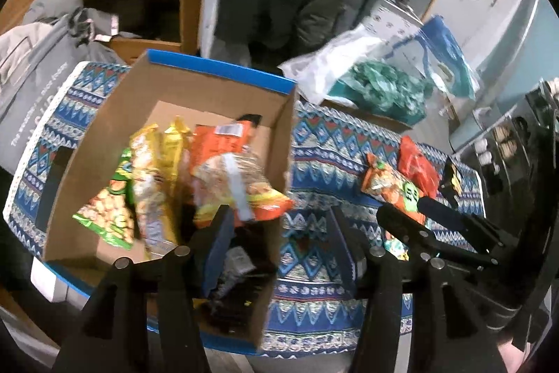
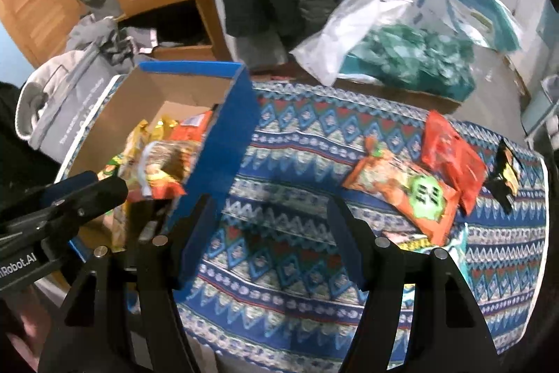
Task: Organize snacks
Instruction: 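Move both tools back toward the remaining snacks on the tablecloth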
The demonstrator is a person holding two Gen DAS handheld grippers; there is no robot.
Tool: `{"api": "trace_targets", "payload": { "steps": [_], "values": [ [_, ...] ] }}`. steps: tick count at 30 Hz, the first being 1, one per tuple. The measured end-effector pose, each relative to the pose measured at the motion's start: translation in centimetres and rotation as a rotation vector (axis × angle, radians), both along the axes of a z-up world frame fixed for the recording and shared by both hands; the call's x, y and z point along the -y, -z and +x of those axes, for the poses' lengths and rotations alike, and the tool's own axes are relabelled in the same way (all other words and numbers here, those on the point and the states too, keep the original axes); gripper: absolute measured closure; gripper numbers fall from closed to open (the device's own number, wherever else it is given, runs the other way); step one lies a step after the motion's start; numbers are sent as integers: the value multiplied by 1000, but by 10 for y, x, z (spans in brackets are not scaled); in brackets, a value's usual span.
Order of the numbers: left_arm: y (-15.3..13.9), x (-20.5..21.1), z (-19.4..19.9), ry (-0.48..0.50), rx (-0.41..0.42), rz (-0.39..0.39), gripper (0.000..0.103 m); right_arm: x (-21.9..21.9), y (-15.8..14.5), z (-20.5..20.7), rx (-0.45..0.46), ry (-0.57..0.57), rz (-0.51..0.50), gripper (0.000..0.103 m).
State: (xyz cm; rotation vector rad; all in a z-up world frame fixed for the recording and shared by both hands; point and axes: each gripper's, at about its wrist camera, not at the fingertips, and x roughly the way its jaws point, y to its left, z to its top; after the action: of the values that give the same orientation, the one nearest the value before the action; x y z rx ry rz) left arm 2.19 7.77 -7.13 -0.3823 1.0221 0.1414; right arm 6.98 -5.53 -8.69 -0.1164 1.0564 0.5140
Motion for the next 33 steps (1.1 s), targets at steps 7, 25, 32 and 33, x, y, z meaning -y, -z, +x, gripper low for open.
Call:
{"api": "trace_targets", "payload": {
  "steps": [7, 25, 32, 33],
  "values": [
    [5, 43, 11, 81, -21, 34, 45, 41, 6, 5, -12, 59, -1, 36],
    [47, 115, 52, 180, -124, 84, 39, 128, 35, 45, -53, 195, -54, 36],
    [71, 126, 81, 158, -167, 60, 39, 146, 43, 80, -55, 209, -95, 36],
    [76, 130, 87, 161, -180, 66, 39, 149, 45, 86, -60, 215, -96, 36]
  ]
}}
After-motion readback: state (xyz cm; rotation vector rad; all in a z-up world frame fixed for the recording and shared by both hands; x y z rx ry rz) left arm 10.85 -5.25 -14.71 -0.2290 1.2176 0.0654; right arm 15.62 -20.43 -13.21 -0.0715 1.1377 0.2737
